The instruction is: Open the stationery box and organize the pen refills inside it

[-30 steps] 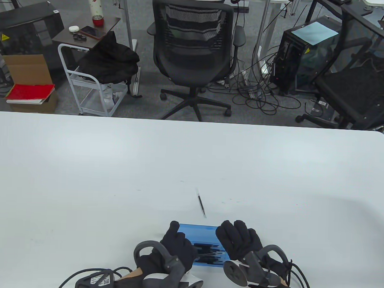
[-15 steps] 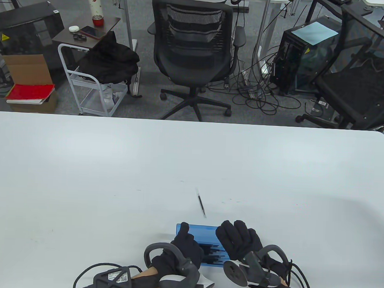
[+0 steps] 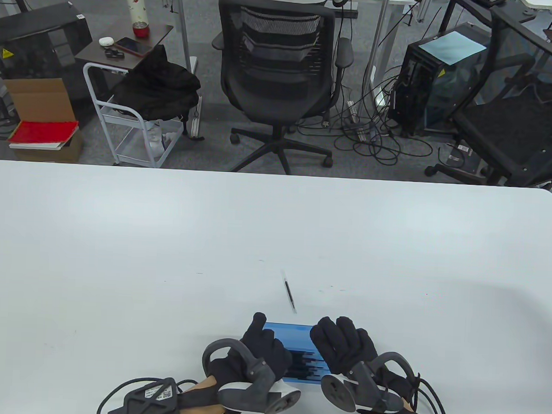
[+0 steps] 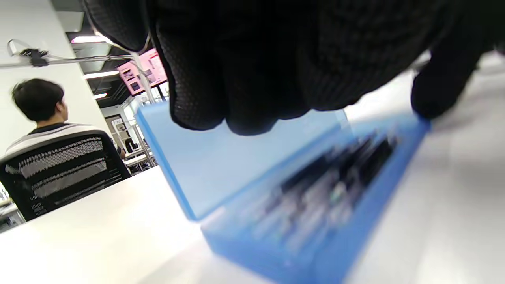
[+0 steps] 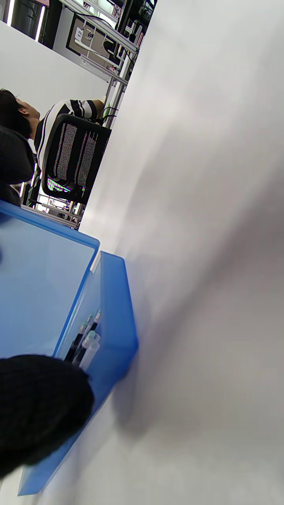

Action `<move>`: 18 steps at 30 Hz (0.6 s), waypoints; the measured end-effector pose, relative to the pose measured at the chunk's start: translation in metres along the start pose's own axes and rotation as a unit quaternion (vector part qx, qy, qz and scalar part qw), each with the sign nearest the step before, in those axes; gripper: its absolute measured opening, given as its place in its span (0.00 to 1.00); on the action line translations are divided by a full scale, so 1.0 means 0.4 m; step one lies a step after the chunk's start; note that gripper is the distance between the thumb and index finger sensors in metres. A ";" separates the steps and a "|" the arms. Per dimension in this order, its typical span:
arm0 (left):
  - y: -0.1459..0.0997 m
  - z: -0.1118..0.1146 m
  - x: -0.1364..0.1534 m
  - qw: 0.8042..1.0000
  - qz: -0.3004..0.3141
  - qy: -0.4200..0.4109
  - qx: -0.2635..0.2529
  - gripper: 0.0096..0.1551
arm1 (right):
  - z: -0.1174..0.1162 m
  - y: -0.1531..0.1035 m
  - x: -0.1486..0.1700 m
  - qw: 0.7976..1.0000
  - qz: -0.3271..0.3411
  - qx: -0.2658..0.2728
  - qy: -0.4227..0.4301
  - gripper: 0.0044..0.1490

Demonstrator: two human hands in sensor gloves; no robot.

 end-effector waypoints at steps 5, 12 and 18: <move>0.015 -0.088 0.077 0.998 -0.043 -0.027 -0.038 0.23 | 0.000 0.000 0.000 1.000 0.000 -0.001 0.001 0.73; 0.089 -0.088 0.171 0.994 -0.105 -0.028 -0.022 0.23 | 0.000 0.000 0.000 1.000 -0.001 -0.001 0.000 0.73; 0.151 -0.028 0.240 0.989 -0.135 -0.054 0.028 0.27 | 0.000 0.000 0.000 1.000 0.000 0.000 0.001 0.73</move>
Point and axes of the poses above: the tracker on the back of each hand, its own x axis roughly to the little-finger side, its own y axis roughly from the wrist to the fingertips, z = x × y, the point moved 4 cm from there along y, roughly from the wrist to the fingertips, and after that the axes turned 8 degrees about -y, right-handed, at the moved point
